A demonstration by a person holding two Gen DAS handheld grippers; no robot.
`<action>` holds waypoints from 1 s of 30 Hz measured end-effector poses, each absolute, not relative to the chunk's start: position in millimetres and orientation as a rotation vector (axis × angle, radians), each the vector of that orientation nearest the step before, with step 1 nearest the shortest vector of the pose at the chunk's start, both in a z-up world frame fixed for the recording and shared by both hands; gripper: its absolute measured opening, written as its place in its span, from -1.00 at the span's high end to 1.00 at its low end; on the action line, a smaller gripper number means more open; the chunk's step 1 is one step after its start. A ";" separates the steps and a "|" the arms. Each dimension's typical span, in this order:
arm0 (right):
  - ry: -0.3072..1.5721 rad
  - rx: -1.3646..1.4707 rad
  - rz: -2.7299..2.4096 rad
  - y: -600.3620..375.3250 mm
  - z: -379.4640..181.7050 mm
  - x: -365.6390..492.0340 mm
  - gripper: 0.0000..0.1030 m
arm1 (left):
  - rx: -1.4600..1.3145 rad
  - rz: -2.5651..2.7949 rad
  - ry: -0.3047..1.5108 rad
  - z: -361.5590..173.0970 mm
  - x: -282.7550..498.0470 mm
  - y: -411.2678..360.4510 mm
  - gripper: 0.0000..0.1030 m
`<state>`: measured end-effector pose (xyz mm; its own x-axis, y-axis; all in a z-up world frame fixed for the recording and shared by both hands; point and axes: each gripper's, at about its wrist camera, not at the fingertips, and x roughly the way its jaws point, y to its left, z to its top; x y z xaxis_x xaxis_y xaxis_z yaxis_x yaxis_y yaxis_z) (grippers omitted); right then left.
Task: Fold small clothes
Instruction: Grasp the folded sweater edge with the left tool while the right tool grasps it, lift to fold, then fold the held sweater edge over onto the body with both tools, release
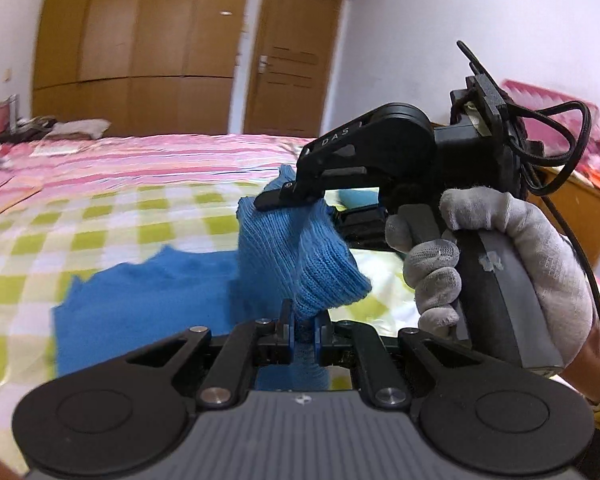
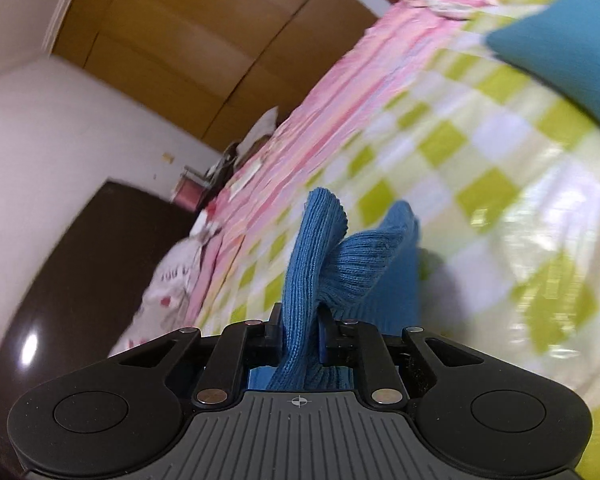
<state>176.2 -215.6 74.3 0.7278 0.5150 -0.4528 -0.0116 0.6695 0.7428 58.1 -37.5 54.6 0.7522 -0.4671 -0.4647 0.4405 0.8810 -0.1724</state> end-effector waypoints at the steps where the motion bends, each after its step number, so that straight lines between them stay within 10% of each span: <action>1: 0.716 0.769 0.338 -203.2 76.4 179.6 0.70 | -0.066 -0.480 0.526 54.7 58.3 -27.5 0.68; 30: 0.907 0.088 0.565 26.2 43.7 194.5 0.48 | -0.078 -0.316 0.705 25.4 34.9 85.3 0.68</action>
